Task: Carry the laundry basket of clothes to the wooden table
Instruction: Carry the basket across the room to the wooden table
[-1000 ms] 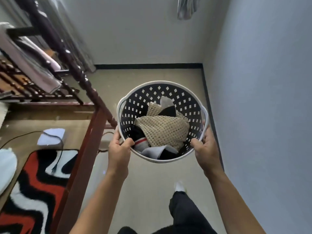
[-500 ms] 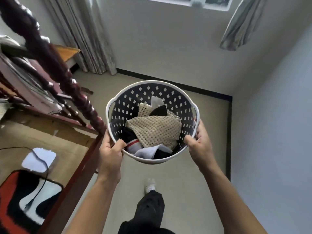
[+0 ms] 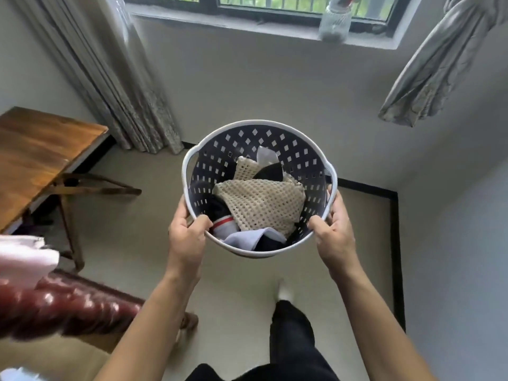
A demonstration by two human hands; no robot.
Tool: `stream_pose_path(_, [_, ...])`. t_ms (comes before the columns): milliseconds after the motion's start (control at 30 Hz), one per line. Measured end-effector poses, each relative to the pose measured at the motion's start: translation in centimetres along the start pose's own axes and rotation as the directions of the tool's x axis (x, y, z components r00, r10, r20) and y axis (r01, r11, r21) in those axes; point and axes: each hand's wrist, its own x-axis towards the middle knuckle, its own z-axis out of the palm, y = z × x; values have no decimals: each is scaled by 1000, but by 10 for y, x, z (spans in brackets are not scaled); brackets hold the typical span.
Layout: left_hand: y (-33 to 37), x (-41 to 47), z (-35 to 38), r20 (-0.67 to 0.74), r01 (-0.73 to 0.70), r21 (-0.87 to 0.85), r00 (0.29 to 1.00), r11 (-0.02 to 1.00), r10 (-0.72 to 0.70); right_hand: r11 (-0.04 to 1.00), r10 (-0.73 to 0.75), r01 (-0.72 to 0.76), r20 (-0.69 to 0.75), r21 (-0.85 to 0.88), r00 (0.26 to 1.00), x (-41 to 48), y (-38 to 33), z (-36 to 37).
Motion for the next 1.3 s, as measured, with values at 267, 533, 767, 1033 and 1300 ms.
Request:
stream_pose_path(267, [29, 179, 29, -266, 12, -11, 964, 1000, -14, 999, 30, -34, 201, 16, 979, 213, -23, 96])
stream_pose_path(533, [45, 309, -35, -608, -28, -86, 793, 996, -30, 997, -20, 62, 552, -56, 834, 354, -66, 266])
stream_pose_path(767, [64, 448, -114, -687, -24, -114, 724, 993, -61, 996, -24, 76, 642, -54, 767, 440, -93, 426])
stream_pose_path(1033, [112, 599, -174, -673, -40, -81, 739, 996, -25, 999, -54, 43, 641, 34, 766, 529, -125, 560])
stream_pose_path(1300, [116, 732, -235, -777, 19, -76, 625, 997, -71, 1000, -26, 22, 740, 16, 672, 625, -131, 717])
